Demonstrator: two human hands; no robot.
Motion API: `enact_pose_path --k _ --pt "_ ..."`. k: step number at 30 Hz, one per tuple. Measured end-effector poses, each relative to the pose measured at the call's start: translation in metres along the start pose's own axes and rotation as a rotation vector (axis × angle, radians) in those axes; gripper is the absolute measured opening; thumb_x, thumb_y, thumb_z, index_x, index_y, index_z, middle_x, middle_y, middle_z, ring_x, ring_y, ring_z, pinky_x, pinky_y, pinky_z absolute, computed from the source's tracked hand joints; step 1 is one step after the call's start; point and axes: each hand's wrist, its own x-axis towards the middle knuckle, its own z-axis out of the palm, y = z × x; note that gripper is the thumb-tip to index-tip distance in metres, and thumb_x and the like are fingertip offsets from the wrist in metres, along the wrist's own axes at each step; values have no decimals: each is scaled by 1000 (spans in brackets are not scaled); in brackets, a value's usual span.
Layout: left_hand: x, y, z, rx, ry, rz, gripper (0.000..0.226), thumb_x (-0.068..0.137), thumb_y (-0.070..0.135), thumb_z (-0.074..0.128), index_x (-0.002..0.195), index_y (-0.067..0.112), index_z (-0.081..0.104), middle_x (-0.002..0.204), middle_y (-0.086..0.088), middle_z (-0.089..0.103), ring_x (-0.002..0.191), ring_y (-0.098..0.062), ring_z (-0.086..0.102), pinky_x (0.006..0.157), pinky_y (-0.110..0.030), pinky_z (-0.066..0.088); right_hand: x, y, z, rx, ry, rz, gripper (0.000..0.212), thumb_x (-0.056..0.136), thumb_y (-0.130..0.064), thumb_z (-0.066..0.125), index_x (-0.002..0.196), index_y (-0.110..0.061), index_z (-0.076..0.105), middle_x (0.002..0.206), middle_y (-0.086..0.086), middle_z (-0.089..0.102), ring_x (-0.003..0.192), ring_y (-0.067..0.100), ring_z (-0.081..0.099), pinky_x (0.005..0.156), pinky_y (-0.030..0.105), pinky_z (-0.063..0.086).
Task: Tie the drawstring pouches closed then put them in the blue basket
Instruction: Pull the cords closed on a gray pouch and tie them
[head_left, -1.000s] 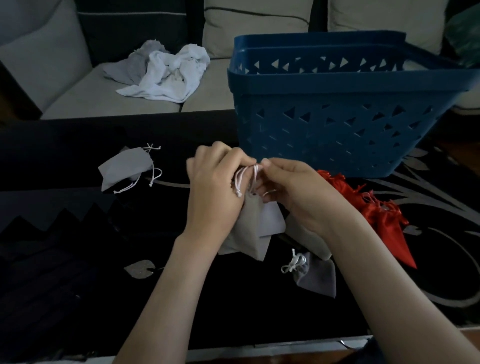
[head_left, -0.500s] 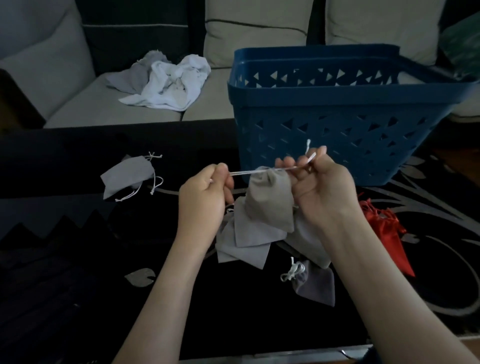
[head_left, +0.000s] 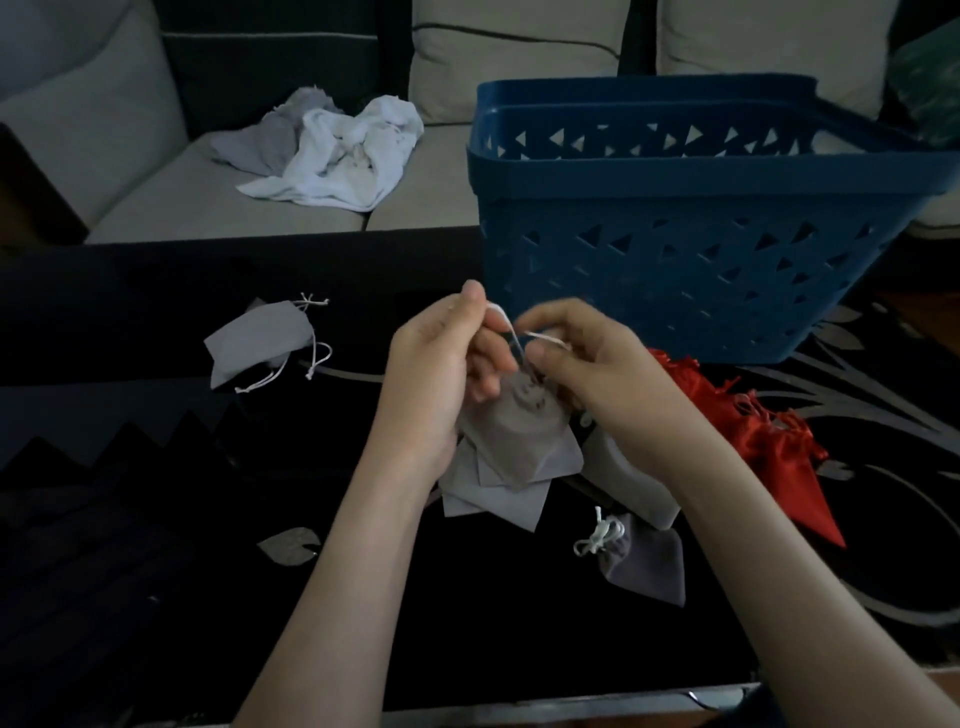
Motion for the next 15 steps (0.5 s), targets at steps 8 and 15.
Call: enact_pose_path --k 8,15 --pt "-5 -4 -8 205 -115 95 25 100 23 44 90 17 66 87 2 75 49 -2 47 44 -11 34 -4 0 10 283 -71 86 23 94 -1 45 84 -11 63 58 -7 47 50 4 35 49 17 29" --pt "-8 -16 -9 604 -144 359 32 98 10 46 130 18 45 105 11 69 102 3 61 86 -9 44 0 3 9 210 -84 117 16 91 2 56 107 0 55 72 9 52 60 8 48 53 16 38"
